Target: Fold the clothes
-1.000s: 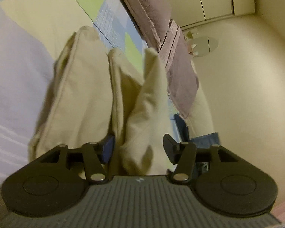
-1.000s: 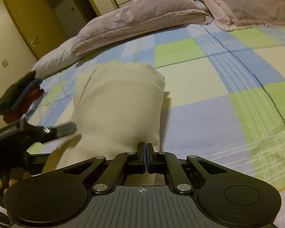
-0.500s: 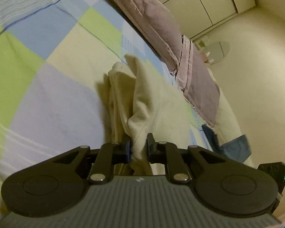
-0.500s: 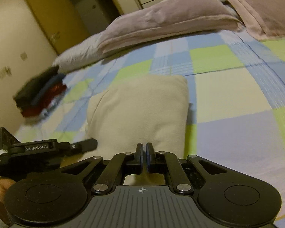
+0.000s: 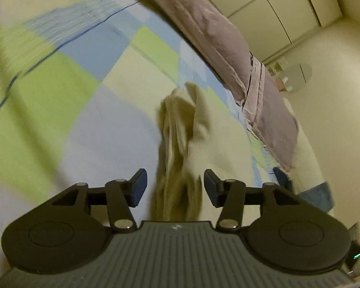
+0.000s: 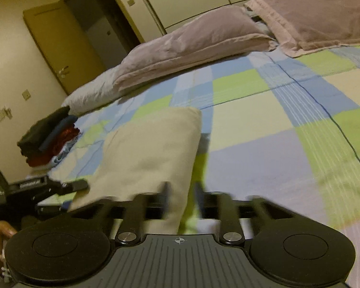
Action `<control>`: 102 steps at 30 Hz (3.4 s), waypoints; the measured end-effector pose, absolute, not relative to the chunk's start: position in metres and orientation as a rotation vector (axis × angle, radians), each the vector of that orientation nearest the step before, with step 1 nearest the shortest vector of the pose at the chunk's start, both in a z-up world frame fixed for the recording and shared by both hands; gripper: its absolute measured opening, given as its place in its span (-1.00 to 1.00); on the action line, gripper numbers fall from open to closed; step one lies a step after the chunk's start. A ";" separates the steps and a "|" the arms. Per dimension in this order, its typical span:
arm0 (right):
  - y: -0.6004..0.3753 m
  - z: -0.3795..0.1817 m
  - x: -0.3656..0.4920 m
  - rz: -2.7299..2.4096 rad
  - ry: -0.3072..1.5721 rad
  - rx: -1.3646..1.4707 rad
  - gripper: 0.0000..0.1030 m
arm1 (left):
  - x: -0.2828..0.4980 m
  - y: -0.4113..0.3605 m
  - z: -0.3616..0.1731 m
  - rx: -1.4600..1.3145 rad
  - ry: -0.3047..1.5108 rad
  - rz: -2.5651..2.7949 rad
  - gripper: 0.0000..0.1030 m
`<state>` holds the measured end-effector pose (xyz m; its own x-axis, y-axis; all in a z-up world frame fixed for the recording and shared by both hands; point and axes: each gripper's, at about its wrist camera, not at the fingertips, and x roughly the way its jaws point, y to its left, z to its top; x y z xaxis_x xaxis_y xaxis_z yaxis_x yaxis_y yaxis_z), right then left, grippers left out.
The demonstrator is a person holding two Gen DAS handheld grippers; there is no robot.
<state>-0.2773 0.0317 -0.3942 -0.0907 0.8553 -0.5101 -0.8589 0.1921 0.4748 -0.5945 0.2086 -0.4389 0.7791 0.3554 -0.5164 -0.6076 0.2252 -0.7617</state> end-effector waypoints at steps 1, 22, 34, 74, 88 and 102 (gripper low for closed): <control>0.025 -0.393 -0.280 1.442 0.842 0.016 0.10 | -0.597 0.203 -0.439 -1.169 0.253 0.686 -0.09; -0.016 -0.402 -0.277 1.331 1.016 -0.005 0.10 | -0.568 0.113 -0.456 -1.444 0.018 0.838 -0.09; -0.032 -0.409 -0.259 1.285 1.070 0.018 0.10 | -0.560 0.133 -0.442 -1.283 0.007 0.917 -0.87; 0.124 -0.448 -0.221 1.520 1.398 0.410 0.57 | -0.662 0.256 -0.476 -1.297 0.020 0.780 -0.35; 0.164 -0.455 -0.260 1.434 1.377 0.268 0.23 | -0.667 0.287 -0.464 -1.163 0.129 0.800 -0.48; 0.262 -0.436 -0.235 1.599 1.294 0.223 -0.03 | -0.675 0.353 -0.460 -1.247 0.008 0.782 -0.59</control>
<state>-0.2351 0.2621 -0.4355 -0.4608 0.7786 -0.4260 -0.5791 0.1000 0.8091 -0.6747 0.3527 -0.4602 0.7458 0.5246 -0.4106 -0.5325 0.0990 -0.8406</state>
